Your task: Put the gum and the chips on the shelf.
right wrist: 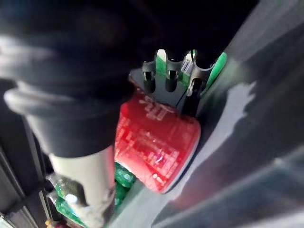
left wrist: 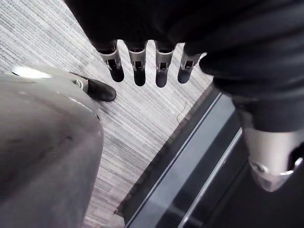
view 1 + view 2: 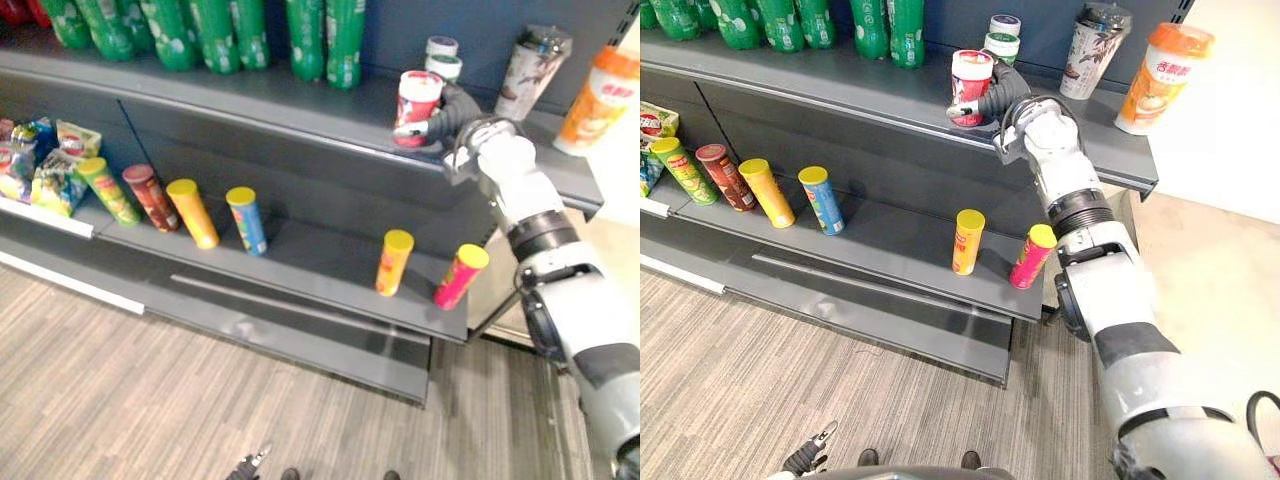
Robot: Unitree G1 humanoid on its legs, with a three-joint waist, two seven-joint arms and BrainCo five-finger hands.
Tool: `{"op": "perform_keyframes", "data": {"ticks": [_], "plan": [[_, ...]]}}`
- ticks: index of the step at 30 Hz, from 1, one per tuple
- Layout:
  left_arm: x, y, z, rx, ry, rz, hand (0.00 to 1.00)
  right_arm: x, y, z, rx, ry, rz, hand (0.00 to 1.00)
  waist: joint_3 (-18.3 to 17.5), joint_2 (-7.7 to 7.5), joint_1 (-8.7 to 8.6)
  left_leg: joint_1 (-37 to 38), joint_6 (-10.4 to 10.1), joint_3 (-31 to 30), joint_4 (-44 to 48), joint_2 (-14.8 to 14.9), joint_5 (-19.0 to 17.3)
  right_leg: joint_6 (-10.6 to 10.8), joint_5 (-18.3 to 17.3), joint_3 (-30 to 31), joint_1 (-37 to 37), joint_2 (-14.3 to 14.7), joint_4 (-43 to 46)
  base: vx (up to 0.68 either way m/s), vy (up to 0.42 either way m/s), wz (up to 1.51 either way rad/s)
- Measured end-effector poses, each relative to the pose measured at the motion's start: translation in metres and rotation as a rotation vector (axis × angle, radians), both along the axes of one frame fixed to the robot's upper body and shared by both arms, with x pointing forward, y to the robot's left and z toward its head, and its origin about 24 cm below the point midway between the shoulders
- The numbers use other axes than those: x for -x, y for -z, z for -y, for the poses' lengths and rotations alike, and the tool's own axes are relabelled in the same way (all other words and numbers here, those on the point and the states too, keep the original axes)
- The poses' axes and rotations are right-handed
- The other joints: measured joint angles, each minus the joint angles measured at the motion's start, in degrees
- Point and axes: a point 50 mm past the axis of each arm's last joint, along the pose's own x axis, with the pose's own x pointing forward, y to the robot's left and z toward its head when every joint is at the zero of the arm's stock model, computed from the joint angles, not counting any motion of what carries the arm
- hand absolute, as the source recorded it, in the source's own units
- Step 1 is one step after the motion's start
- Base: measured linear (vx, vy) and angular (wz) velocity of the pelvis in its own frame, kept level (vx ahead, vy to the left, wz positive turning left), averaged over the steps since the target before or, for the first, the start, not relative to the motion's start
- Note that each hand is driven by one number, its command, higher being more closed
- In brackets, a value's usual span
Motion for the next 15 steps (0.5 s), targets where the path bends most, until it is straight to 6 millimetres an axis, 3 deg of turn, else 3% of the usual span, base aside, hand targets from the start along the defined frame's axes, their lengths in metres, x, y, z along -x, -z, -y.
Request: {"op": "perform_keyframes", "data": {"ticks": [5,15], "plan": [[0.001,0.000,-0.001,0.001,0.004,-0.001,0.00,0.002,-0.002,0.003,0.052,-0.016,-0.001,0.00,0.2,-0.20,-0.03,0.8,0.0,1.0,0.2,0.0,0.0,0.0,0.0,0.9,-0.1,0.0,0.4,0.01,0.002,-0.09],[0.002,-0.002,-0.006,0.001,0.032,0.001,0.00,0.006,-0.005,0.027,0.131,0.017,0.001,0.00,0.2,-0.19,-0.78,2.1,0.0,3.1,0.2,0.0,-0.4,0.0,0.0,3.0,-0.4,0.2,0.9,0.00,0.001,-0.11]]}}
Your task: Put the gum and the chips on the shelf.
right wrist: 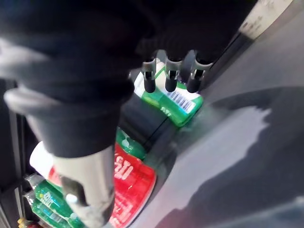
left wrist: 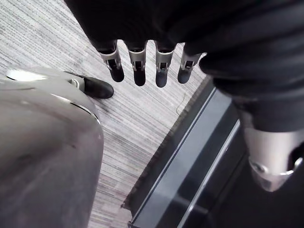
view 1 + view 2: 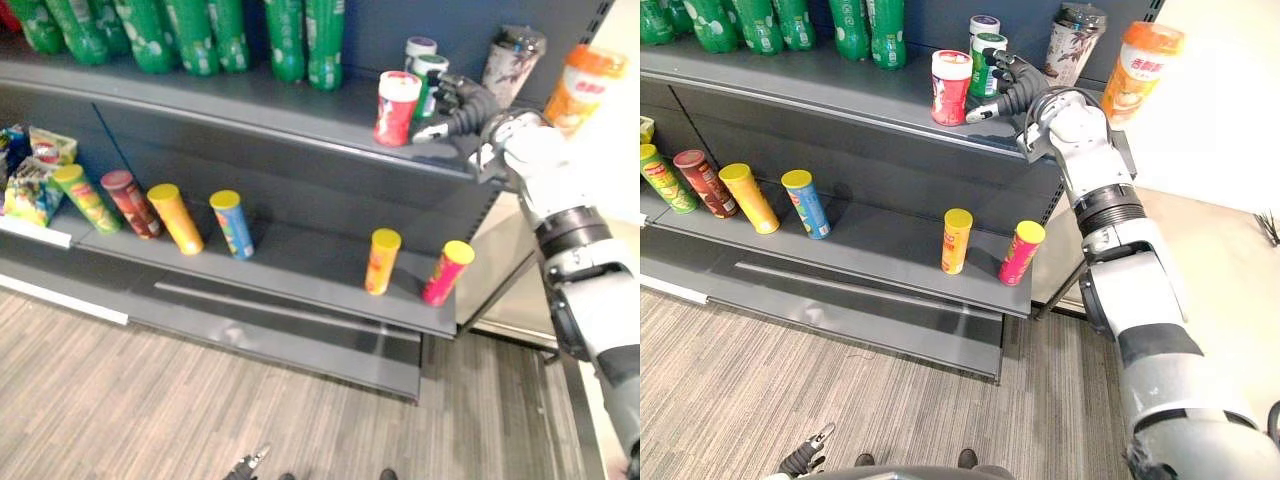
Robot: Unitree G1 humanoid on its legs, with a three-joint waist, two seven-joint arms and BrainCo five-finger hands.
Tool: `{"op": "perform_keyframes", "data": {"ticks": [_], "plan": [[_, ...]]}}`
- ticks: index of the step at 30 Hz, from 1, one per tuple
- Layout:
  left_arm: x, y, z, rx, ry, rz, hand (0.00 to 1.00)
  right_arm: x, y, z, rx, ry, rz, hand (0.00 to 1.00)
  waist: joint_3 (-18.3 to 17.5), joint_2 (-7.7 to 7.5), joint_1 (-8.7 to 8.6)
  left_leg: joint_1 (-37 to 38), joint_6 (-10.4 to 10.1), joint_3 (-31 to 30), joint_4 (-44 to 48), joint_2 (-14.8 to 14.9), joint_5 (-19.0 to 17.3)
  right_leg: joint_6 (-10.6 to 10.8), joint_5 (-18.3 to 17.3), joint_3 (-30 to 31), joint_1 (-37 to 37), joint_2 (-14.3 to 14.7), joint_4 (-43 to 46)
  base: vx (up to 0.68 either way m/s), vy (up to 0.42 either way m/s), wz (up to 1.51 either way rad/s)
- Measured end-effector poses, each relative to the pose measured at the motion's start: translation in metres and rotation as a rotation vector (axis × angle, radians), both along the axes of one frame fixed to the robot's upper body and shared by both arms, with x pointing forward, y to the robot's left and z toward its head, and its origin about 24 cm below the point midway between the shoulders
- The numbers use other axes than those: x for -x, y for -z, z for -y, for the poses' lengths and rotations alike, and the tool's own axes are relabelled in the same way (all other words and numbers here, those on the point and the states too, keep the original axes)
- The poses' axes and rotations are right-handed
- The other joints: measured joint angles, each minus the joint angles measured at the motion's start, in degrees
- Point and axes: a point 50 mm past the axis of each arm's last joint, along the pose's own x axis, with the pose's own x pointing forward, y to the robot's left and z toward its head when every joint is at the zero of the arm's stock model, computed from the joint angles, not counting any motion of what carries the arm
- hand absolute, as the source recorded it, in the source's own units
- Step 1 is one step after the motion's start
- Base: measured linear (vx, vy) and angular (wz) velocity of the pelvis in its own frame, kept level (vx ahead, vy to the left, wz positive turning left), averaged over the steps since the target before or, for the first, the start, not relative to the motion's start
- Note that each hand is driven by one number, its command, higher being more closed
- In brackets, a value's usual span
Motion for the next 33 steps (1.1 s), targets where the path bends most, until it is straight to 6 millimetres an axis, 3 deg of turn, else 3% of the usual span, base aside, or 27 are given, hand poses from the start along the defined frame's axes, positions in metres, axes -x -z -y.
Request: {"op": "perform_keyframes", "data": {"ticks": [8,14,19,21,26,29,33], "plan": [[0.002,0.000,-0.001,-0.001,-0.006,-0.004,0.00,0.008,0.004,-0.013,0.050,-0.089,0.014,0.00,0.0,0.04,-1.26,1.7,-0.2,3.2,0.2,0.5,-0.4,0.0,0.0,3.0,-0.6,0.9,1.3,0.01,-0.006,-0.20],[0.010,0.001,-0.003,-0.011,0.003,-0.026,0.00,0.025,-0.002,-0.028,0.103,-0.211,0.071,0.00,0.0,0.04,-2.08,2.4,-0.4,4.0,0.0,1.0,-0.5,0.0,0.0,3.6,-0.8,1.4,1.8,-0.01,-0.009,-0.06],[0.013,0.001,-0.003,-0.016,0.007,-0.037,0.00,0.057,-0.014,-0.046,0.116,-0.365,0.215,0.00,0.0,0.01,-2.52,2.5,-0.6,4.3,-0.2,1.1,-0.6,-0.1,-0.2,3.8,-0.9,1.6,2.2,0.00,-0.002,-0.03],[0.012,0.001,-0.002,-0.016,0.008,-0.035,0.00,0.080,-0.017,-0.054,0.062,-0.444,0.307,0.00,-0.1,-0.08,-2.53,2.2,-0.5,4.3,-0.2,1.0,-0.6,-0.3,-0.3,3.9,-1.6,1.6,2.9,0.00,0.000,0.00],[0.012,0.002,0.002,-0.015,0.025,-0.041,0.00,0.122,-0.018,-0.043,-0.152,-0.478,0.507,0.00,-0.7,-0.02,-2.72,2.1,-0.5,4.3,-0.1,1.0,-0.5,-0.3,-0.3,3.9,-1.7,1.5,3.0,0.00,0.001,-0.01],[0.014,0.004,0.007,-0.015,0.040,-0.055,0.00,0.128,0.004,-0.039,-0.313,-0.436,0.504,0.00,-1.8,0.16,-3.70,2.5,-0.5,4.6,-0.2,1.0,-0.5,-0.3,-0.3,4.2,-1.6,1.5,3.2,0.00,0.001,-0.04],[0.012,0.004,0.009,-0.020,0.056,-0.059,0.00,0.126,0.062,-0.042,-0.412,-0.398,0.296,0.00,-2.4,0.24,-3.97,2.5,-0.6,4.7,-0.2,0.9,-0.6,-0.2,-0.6,4.3,-1.7,1.5,3.9,-0.04,-0.006,-0.02]]}}
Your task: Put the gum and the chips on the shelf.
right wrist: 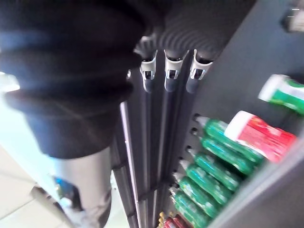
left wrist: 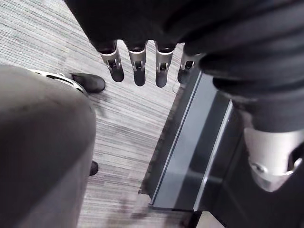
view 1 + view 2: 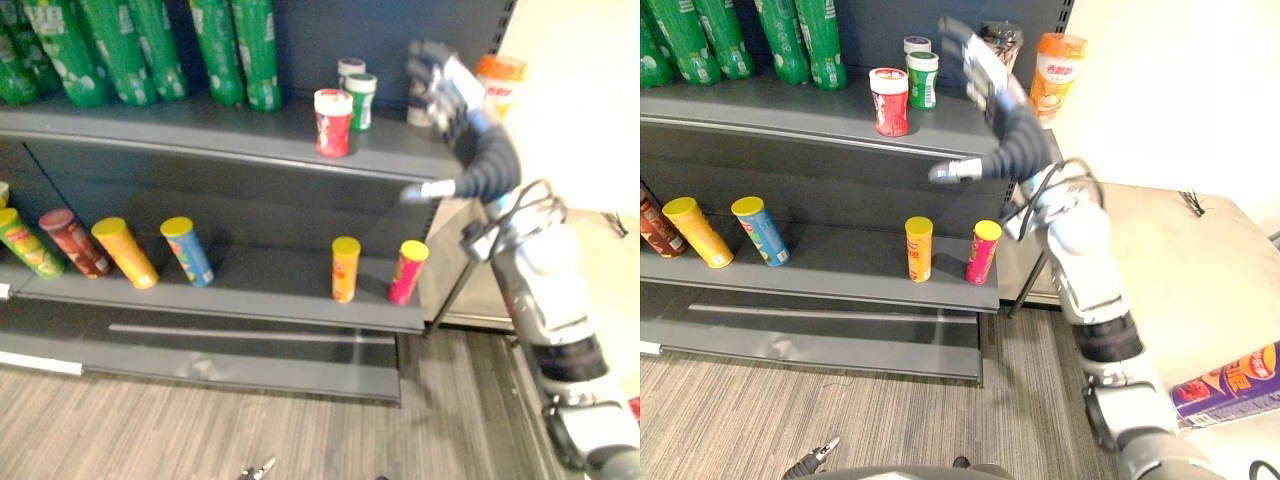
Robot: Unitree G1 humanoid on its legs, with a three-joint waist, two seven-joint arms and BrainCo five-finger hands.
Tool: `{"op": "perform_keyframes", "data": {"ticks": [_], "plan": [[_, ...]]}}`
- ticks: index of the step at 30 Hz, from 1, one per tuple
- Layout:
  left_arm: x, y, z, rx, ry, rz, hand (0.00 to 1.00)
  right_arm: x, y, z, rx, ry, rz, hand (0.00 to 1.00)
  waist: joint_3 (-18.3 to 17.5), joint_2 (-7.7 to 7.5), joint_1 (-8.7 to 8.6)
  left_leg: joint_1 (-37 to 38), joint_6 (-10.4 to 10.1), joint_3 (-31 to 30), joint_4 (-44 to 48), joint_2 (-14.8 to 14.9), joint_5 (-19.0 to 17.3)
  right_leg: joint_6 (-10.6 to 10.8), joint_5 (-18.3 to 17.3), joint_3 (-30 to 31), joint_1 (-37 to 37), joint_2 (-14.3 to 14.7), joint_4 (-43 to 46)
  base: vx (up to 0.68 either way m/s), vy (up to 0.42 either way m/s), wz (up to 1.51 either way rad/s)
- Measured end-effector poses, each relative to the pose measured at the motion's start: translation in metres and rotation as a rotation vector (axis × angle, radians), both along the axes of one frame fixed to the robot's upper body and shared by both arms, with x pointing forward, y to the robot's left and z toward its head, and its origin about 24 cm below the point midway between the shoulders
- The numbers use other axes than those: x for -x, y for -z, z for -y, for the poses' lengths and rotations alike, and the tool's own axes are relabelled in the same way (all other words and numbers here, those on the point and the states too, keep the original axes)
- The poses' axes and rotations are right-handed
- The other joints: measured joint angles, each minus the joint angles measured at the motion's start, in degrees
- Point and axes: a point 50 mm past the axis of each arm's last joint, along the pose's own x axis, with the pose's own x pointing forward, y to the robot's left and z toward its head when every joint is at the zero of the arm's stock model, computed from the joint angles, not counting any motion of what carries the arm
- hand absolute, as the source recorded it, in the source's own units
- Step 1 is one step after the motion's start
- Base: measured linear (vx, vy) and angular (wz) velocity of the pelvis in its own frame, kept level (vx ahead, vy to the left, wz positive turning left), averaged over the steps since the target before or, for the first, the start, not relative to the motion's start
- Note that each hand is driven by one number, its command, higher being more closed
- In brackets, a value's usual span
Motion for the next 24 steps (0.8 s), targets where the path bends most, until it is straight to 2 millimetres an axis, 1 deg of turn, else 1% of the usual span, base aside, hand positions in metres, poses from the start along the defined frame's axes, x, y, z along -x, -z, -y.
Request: {"op": "perform_keyframes", "data": {"ticks": [2,3,4,5,6,7,9,10,11,13,14,15,16,17,18,20,21,22,23,24], "plan": [[-0.001,0.000,0.001,-0.001,0.017,-0.001,0.00,0.004,0.047,-0.002,-0.004,-0.057,-0.208,0.00,0.0,0.02,-0.01,0.0,0.0,-0.1,0.0,0.0,0.0,-0.1,-0.1,-0.1,0.0,0.0,0.0,-0.04,-0.009,0.02],[-0.001,0.000,0.001,-0.001,0.019,-0.001,0.00,0.007,0.060,-0.002,0.002,-0.069,-0.265,0.00,0.0,0.04,0.00,-0.1,0.1,-0.2,0.0,0.0,0.0,-0.1,-0.1,-0.1,0.0,0.0,0.0,-0.03,-0.012,0.05],[-0.002,0.000,0.002,-0.001,0.028,-0.001,0.00,0.015,0.093,-0.002,0.013,-0.093,-0.406,0.00,-0.1,0.13,0.05,-0.1,0.2,-0.3,0.0,0.0,0.0,-0.1,-0.1,-0.2,0.0,0.0,0.1,-0.02,-0.008,0.04],[-0.002,0.000,0.002,-0.001,0.030,-0.002,0.00,0.019,0.105,-0.001,0.014,-0.094,-0.455,0.00,-0.1,0.20,0.05,-0.1,0.2,-0.3,0.0,0.0,0.0,-0.1,-0.1,-0.2,0.0,0.0,0.1,0.00,0.000,0.00],[-0.003,0.000,0.002,-0.001,0.036,0.001,0.00,0.028,0.130,0.001,-0.014,-0.091,-0.563,0.00,-0.2,0.37,0.01,-0.1,0.2,-0.4,0.0,0.0,0.0,-0.1,-0.1,-0.2,0.0,0.0,0.1,0.00,0.000,0.00],[-0.003,0.000,0.002,-0.001,0.036,0.000,0.00,0.033,0.141,0.001,-0.033,-0.086,-0.614,0.00,-0.3,0.50,-0.07,-0.1,0.2,-0.4,0.0,0.0,0.0,-0.1,-0.1,-0.2,0.0,0.0,0.1,0.00,0.000,0.00],[-0.002,0.000,0.003,-0.009,0.064,-0.010,0.00,0.054,0.187,0.001,-0.101,-0.058,-0.814,0.00,-0.5,1.02,-0.35,-0.1,0.1,-0.4,0.0,-0.2,0.1,-0.2,-0.4,-0.3,0.0,-0.2,0.5,0.00,0.000,0.00],[-0.003,0.000,0.004,-0.008,0.066,-0.009,0.00,0.059,0.197,0.001,-0.114,-0.048,-0.860,0.00,-0.4,1.13,-0.51,0.0,0.1,-0.4,0.0,-0.3,0.1,-0.2,-0.5,-0.4,0.0,-0.3,0.7,0.02,0.011,0.06],[-0.003,0.001,0.006,-0.006,0.069,-0.010,0.00,0.070,0.222,0.000,-0.137,-0.022,-0.973,0.00,-0.4,1.36,-1.31,0.1,0.1,-0.6,0.0,-0.5,0.1,0.0,-0.8,-0.6,0.0,-0.5,1.1,0.01,0.010,0.06],[-0.003,0.002,0.009,-0.001,0.069,-0.011,0.00,0.082,0.248,0.004,-0.149,0.036,-1.083,0.00,-0.5,1.70,-1.59,0.1,0.2,-0.5,0.0,-0.8,0.1,0.0,-0.8,-0.5,0.0,-0.8,1.1,0.00,0.009,0.02],[-0.003,0.002,0.010,0.001,0.072,-0.011,0.00,0.086,0.256,0.007,-0.144,0.064,-1.114,0.00,-0.4,1.82,-1.58,0.1,0.2,-0.5,0.0,-0.9,0.1,0.0,-0.8,-0.4,0.0,-0.9,1.1,0.00,0.000,0.00],[-0.005,0.002,0.014,0.002,0.086,-0.010,0.00,0.095,0.273,0.016,-0.113,0.154,-1.177,0.00,-0.4,2.07,-1.58,0.1,0.4,-0.4,0.0,-1.2,0.2,0.0,-0.8,-0.3,0.0,-1.2,1.1,0.00,0.032,-0.01],[-0.005,0.002,0.015,0.002,0.089,-0.010,0.00,0.098,0.279,0.020,-0.100,0.195,-1.200,0.00,-0.4,2.19,-1.61,0.2,0.5,-0.4,0.0,-1.3,0.2,0.1,-0.9,-0.2,0.0,-1.3,1.1,0.00,0.037,-0.02],[-0.005,0.003,0.016,0.001,0.087,-0.010,0.00,0.104,0.291,0.031,-0.068,0.295,-1.244,0.00,-0.3,2.45,-1.69,0.3,0.6,-0.3,0.0,-1.5,0.1,0.2,-0.9,-0.1,0.0,-1.4,1.1,0.00,0.000,0.00],[-0.005,0.003,0.016,0.000,0.085,-0.009,0.00,0.116,0.307,0.046,-0.045,0.416,-1.308,0.00,-0.2,2.59,-1.71,0.4,0.7,-0.2,0.0,-1.6,0.0,0.2,-0.9,0.0,0.1,-1.5,1.2,0.00,0.000,0.00],[-0.005,0.003,0.016,-0.004,0.083,-0.010,0.00,0.129,0.320,0.060,-0.054,0.512,-1.375,0.00,-0.1,2.76,-1.72,0.5,0.9,-0.1,0.0,-1.7,-0.1,0.2,-0.9,0.1,0.1,-1.6,1.2,0.01,0.003,-0.02],[-0.005,0.003,0.016,-0.007,0.080,-0.011,0.00,0.140,0.330,0.071,-0.062,0.590,-1.429,0.00,0.0,2.81,-1.74,0.6,1.0,0.1,0.0,-1.8,-0.2,0.3,-0.9,0.3,0.1,-1.6,1.2,0.02,0.009,-0.09],[-0.005,0.003,0.017,-0.013,0.075,-0.013,0.00,0.158,0.341,0.084,-0.084,0.690,-1.503,0.00,0.1,2.94,-1.76,0.8,1.1,0.5,0.0,-1.8,-0.3,0.3,-1.0,0.5,0.2,-1.6,1.3,0.03,0.012,-0.16],[-0.004,0.003,0.017,-0.015,0.068,-0.015,0.00,0.177,0.351,0.093,-0.100,0.765,-1.574,0.00,0.1,3.09,-1.78,1.1,1.0,1.0,0.0,-1.8,-0.5,0.5,-1.1,1.0,0.1,-1.5,1.6,0.02,0.011,-0.16],[-0.003,0.003,0.017,-0.014,0.062,-0.017,0.00,0.188,0.356,0.098,-0.102,0.804,-1.613,0.00,0.1,3.21,-1.85,1.2,1.1,1.1,0.0,-1.9,-0.6,0.5,-1.2,1.2,0.0,-1.5,1.6,0.03,0.015,-0.14]]}}
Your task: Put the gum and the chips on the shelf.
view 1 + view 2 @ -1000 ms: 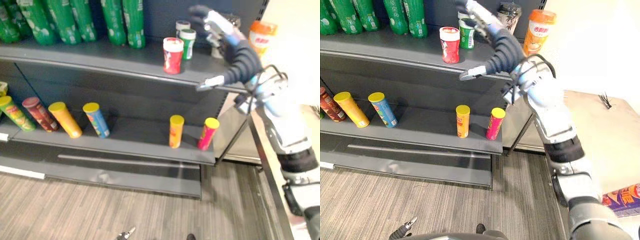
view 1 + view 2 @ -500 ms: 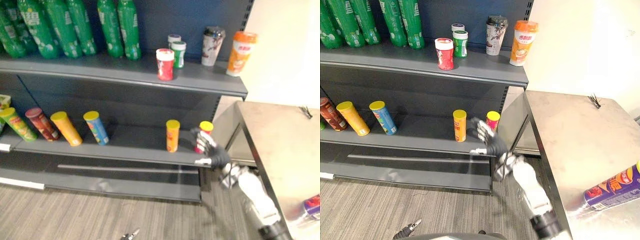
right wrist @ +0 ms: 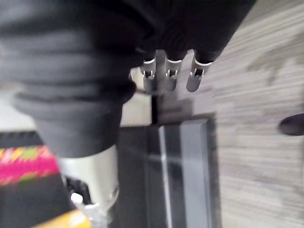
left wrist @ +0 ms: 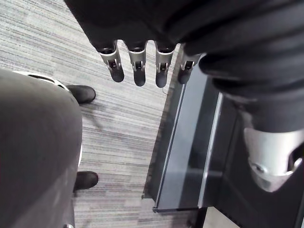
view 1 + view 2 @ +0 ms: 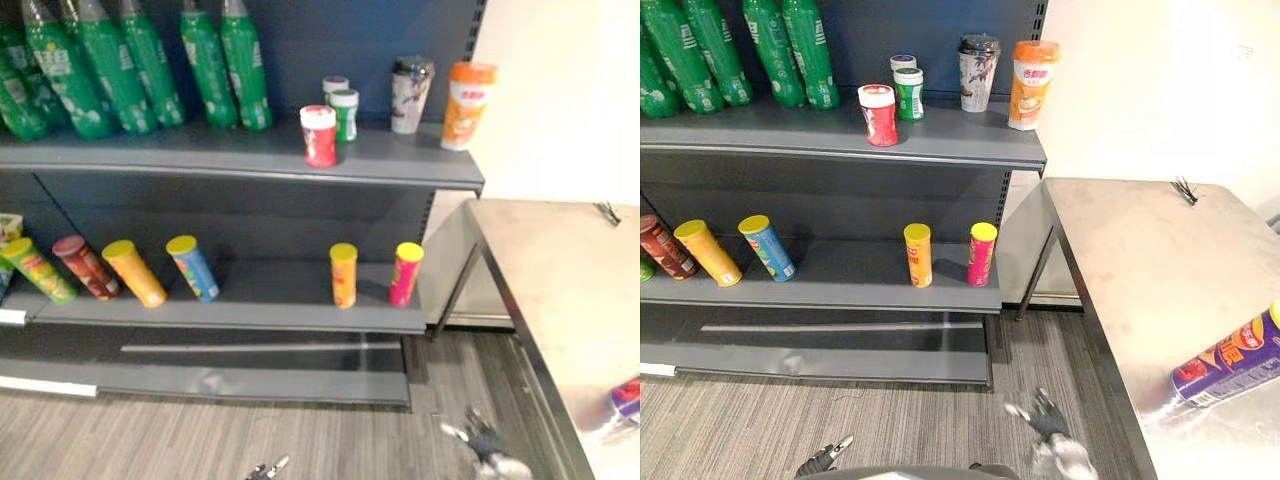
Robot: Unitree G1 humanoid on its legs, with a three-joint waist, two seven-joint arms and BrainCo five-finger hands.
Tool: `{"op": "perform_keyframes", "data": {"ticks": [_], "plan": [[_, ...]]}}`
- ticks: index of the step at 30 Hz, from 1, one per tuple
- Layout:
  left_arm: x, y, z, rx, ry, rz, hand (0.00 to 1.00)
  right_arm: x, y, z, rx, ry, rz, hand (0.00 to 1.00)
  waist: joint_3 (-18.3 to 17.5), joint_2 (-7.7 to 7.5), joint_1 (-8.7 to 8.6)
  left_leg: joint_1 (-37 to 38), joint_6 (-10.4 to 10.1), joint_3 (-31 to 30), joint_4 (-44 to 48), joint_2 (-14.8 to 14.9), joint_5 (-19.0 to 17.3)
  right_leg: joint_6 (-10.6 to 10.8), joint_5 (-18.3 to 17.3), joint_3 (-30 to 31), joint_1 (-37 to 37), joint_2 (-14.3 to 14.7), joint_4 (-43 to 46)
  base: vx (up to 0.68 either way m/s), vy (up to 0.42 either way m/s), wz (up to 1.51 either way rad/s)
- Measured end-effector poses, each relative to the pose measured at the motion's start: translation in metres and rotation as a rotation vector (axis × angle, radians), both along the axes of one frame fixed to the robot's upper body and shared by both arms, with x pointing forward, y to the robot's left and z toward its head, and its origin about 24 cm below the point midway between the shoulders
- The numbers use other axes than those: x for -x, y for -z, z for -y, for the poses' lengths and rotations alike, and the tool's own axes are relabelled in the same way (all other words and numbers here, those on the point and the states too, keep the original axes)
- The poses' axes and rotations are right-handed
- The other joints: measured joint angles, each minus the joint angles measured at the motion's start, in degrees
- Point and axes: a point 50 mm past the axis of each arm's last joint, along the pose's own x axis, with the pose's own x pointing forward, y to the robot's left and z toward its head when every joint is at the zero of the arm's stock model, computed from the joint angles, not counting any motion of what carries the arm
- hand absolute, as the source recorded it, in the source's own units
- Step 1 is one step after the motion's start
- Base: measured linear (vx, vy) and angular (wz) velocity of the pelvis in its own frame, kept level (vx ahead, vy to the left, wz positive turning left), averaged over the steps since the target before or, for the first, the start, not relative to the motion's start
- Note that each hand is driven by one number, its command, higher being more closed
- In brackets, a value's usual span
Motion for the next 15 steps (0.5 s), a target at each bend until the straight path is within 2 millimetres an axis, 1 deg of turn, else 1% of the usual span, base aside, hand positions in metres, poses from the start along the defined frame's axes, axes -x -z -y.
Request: {"op": "perform_keyframes", "data": {"ticks": [1,2,4,5,6,8,9,10,11,12,15], "plan": [[0.002,0.000,0.000,0.001,-0.012,-0.004,0.00,0.026,0.010,0.008,0.005,0.067,-0.097,0.00,0.1,0.25,-0.94,0.0,0.1,0.2,0.0,-0.1,-0.2,0.0,0.0,0.3,-0.1,0.0,0.0,0.03,0.012,-0.07],[0.003,0.001,0.000,0.002,-0.016,-0.006,0.00,0.038,0.014,0.009,0.000,0.094,-0.142,0.00,0.2,0.33,-1.26,0.0,0.1,0.2,0.0,-0.1,-0.2,0.0,-0.1,0.3,-0.1,0.0,0.0,0.03,0.013,-0.09],[0.005,0.001,0.002,0.010,-0.060,-0.007,0.00,0.080,0.025,0.009,-0.034,0.229,-0.294,0.00,0.5,0.57,-1.42,0.1,0.0,1.0,0.0,-0.1,-0.4,0.1,-0.2,0.9,-0.6,0.1,0.4,0.03,0.008,-0.14],[0.005,0.001,0.002,0.011,-0.073,-0.005,0.00,0.089,0.027,0.008,-0.044,0.259,-0.327,0.00,0.6,0.78,-1.42,0.2,0.0,1.2,0.0,-0.1,-0.4,0.1,-0.2,1.1,-0.7,0.1,0.4,0.03,0.006,-0.24],[0.005,0.001,0.002,0.012,-0.106,0.000,0.00,0.105,0.030,0.003,-0.064,0.323,-0.383,0.00,1.6,0.76,-1.41,0.9,0.0,2.1,0.0,-0.1,-0.6,0.1,-0.2,1.9,-0.5,0.3,0.5,0.02,0.003,-0.23],[0.008,0.002,0.001,0.011,-0.147,-0.002,0.00,0.116,0.031,-0.002,-0.083,0.370,-0.409,0.00,2.1,0.78,-1.43,1.3,0.0,3.0,0.0,0.0,-0.8,0.1,-0.2,2.5,-0.6,0.6,0.5,0.01,0.000,-0.27],[0.009,0.002,0.002,0.010,-0.172,-0.002,0.00,0.121,0.032,-0.006,-0.098,0.399,-0.423,0.00,2.3,1.08,-1.42,1.8,0.0,3.5,0.0,0.0,-1.0,0.1,-0.2,2.9,-0.4,0.7,0.5,0.01,0.004,-0.21],[0.009,0.002,0.003,0.013,-0.182,-0.003,0.00,0.124,0.032,-0.007,-0.101,0.414,-0.429,0.00,2.6,0.80,-1.42,1.9,0.0,3.7,0.0,0.0,-1.1,0.1,-0.2,3.1,-0.3,0.8,0.5,0.03,0.014,-0.14],[0.010,0.003,0.004,0.014,-0.198,-0.004,0.00,0.127,0.032,-0.008,-0.113,0.450,-0.430,0.00,2.7,0.95,-1.42,2.3,0.0,3.9,0.0,0.0,-1.2,0.1,-0.2,3.3,0.0,0.7,0.4,0.04,0.029,-0.11],[0.010,0.002,0.004,0.008,-0.201,-0.003,0.00,0.130,0.032,-0.010,-0.122,0.470,-0.433,0.00,2.9,0.98,-1.27,2.9,0.1,4.2,0.0,-0.1,-1.4,0.3,-0.3,3.5,0.4,0.8,0.4,0.03,0.027,-0.09],[0.010,0.002,0.004,0.002,-0.200,0.001,0.00,0.130,0.032,-0.011,-0.136,0.492,-0.426,0.00,2.9,1.02,-1.27,3.1,0.0,4.7,0.0,-0.1,-1.6,0.3,-0.4,3.9,0.4,0.8,0.3,0.03,0.015,-0.08]]}}
